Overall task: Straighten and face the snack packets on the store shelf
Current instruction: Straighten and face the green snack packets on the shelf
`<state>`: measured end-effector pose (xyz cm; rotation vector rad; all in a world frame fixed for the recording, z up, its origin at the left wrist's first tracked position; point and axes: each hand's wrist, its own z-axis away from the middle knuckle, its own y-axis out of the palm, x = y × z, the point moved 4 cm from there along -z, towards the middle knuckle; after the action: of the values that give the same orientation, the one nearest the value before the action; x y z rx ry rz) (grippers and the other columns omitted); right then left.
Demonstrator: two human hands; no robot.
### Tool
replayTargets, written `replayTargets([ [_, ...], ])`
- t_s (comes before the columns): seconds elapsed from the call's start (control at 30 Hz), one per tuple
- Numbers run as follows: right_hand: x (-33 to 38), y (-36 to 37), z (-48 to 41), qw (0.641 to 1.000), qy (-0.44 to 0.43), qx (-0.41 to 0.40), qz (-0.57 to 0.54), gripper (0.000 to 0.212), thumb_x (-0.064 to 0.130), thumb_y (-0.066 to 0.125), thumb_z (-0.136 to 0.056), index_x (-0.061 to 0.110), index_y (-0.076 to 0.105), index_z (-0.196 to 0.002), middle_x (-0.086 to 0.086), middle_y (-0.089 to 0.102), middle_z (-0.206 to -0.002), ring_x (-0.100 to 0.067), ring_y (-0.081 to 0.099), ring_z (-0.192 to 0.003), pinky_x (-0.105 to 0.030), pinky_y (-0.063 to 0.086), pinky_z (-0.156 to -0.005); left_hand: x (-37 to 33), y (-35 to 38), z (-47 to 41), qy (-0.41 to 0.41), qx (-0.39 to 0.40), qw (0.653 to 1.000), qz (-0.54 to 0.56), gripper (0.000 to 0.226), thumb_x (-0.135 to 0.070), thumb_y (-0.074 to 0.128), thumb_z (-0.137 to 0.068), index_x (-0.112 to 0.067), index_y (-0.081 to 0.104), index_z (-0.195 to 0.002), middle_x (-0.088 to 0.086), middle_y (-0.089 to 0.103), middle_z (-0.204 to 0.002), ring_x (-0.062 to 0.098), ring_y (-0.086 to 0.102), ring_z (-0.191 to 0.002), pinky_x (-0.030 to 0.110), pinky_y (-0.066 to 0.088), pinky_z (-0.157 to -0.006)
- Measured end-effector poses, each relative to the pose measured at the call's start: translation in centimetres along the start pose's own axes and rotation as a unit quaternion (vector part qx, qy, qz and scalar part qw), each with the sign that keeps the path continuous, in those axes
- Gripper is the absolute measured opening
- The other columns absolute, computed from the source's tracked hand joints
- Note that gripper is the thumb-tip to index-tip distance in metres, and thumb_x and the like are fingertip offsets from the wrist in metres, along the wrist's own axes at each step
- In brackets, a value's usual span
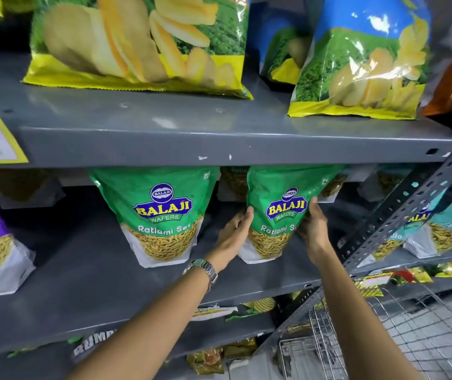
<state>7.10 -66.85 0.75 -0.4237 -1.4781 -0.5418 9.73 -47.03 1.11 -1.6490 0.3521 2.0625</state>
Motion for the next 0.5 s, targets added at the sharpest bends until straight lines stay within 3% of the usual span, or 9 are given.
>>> replayTargets([
  [0.1, 0.7, -0.4, 1.9, 1.000, -0.014, -0.011, 0.016, 0.083, 0.083, 0.049, -0.063, 0.025, 0.059, -0.121, -0.003, 0.066, -0.125, -0.025, 0.058, -0.119, -0.053, 0.037, -0.109, 0.5, 0.1, 0.4, -0.013, 0.000, 1.000, 0.000, 0.061, -0.069, 0.032, -0.086, -0.039, 0.037, -0.139, -0.003, 0.038, -0.151, 0.028, 0.036, -0.137, 0.052, 0.036, -0.110],
  [0.2, 1.4, -1.0, 3.9, 0.999, -0.024, -0.033, 0.031, 0.065, 0.071, 0.043, -0.073, 0.023, 0.061, -0.113, -0.008, 0.066, -0.120, -0.028, 0.059, -0.116, -0.054, 0.039, -0.107, 1.1, 0.7, 1.2, -0.026, -0.003, 1.000, 0.004, 0.063, -0.074, 0.034, -0.081, -0.042, 0.041, -0.135, -0.004, 0.042, -0.148, 0.027, 0.039, -0.135, 0.051, 0.039, -0.107],
  [0.37, 1.3, -2.6, 5.3, 0.997, -0.038, -0.055, 0.048, 0.055, 0.049, 0.032, -0.095, 0.009, 0.054, -0.127, -0.013, 0.063, -0.121, -0.031, 0.057, -0.116, -0.052, 0.041, -0.106, 1.5, 1.8, 2.5, -0.025, 0.010, 1.000, -0.007, 0.084, -0.087, 0.031, -0.065, -0.040, 0.043, -0.133, -0.004, 0.043, -0.148, 0.027, 0.040, -0.134, 0.052, 0.038, -0.107],
  [0.5, 1.2, -3.0, 6.2, 0.997, -0.033, -0.055, 0.052, 0.056, 0.049, 0.029, -0.096, 0.010, 0.051, -0.129, -0.014, 0.062, -0.123, -0.030, 0.057, -0.117, -0.051, 0.041, -0.106, 1.8, 2.3, 2.8, -0.026, 0.006, 0.999, -0.023, 0.091, -0.088, 0.029, -0.062, -0.038, 0.040, -0.137, -0.002, 0.041, -0.149, 0.029, 0.038, -0.135, 0.053, 0.038, -0.107],
])
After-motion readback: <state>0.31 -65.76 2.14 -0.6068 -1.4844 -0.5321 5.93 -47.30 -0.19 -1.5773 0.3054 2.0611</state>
